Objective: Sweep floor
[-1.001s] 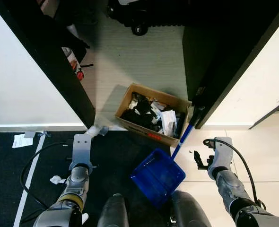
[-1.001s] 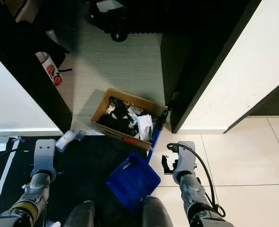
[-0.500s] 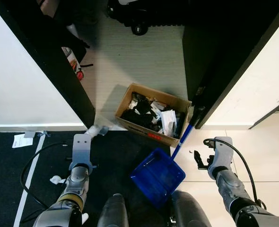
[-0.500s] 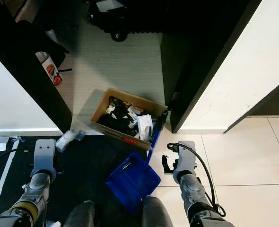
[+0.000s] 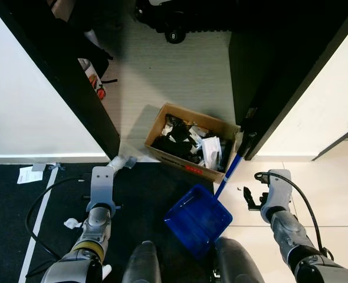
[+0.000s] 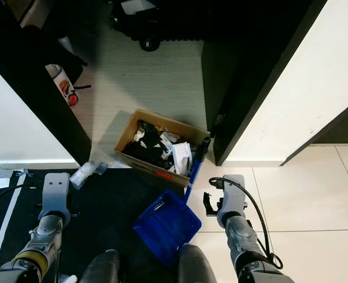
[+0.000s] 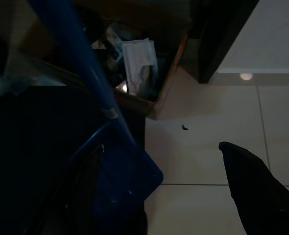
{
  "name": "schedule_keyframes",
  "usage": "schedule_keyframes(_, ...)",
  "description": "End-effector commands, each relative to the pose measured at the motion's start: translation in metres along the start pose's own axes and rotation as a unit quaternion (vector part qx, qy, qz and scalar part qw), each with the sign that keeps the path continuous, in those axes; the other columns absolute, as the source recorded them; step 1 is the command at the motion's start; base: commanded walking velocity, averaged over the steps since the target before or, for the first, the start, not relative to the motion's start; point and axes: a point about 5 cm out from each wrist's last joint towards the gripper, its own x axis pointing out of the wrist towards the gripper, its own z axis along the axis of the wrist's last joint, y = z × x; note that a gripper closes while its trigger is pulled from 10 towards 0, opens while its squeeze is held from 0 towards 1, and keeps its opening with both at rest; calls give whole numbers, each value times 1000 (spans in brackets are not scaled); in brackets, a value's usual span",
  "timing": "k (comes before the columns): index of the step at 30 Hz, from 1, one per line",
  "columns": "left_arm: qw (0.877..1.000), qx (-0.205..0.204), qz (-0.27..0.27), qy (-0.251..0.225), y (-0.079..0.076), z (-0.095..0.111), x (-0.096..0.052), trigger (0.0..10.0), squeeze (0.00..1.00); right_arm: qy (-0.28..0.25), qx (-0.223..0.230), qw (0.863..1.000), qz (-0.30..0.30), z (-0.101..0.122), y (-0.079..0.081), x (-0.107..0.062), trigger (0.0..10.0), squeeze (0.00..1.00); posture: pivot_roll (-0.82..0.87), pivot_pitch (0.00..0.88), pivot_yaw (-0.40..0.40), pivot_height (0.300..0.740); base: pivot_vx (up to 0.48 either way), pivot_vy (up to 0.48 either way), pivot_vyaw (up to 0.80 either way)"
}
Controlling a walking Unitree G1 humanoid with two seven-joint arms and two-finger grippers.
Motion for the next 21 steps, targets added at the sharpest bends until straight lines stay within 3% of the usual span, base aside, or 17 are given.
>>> schedule_keyframes(1, 1000, -20, -20, 11, -11, -4, -1, 10000, 0, 3, 2, 1000, -6, -2, -3, -1, 10000, 0, -59, 104, 32, 740, 0, 0, 0)
schedule_keyframes(7, 1000, -16, -23, 11, -16, -4, -2, 10000, 0, 5, 4, 1000, -9, -2, -7, -2, 10000, 0, -50, 95, 47, 740, 0, 0, 0)
schedule_keyframes(9, 999, -20, -27, 10, -16, -3, -1, 10000, 0, 6, -7, 1000, -11, -1, -7, -1, 10000, 0, -59, 119, -4, 740, 0, 0, 0)
schedule_keyframes(12, 999, -33, -25, 8, -13, -1, 0, 10000, 0, 8, -23, 1000, -1, 0, -3, 0, 10000, 0, -71, 130, -13, 740, 0, 0, 0)
schedule_keyframes(21, 999, -27, -16, 6, -12, 1, 1, 10000, 0, 9, -14, 1000, 4, 2, -2, 2, 10000, 0, -41, 137, -38, 740, 0, 0, 0)
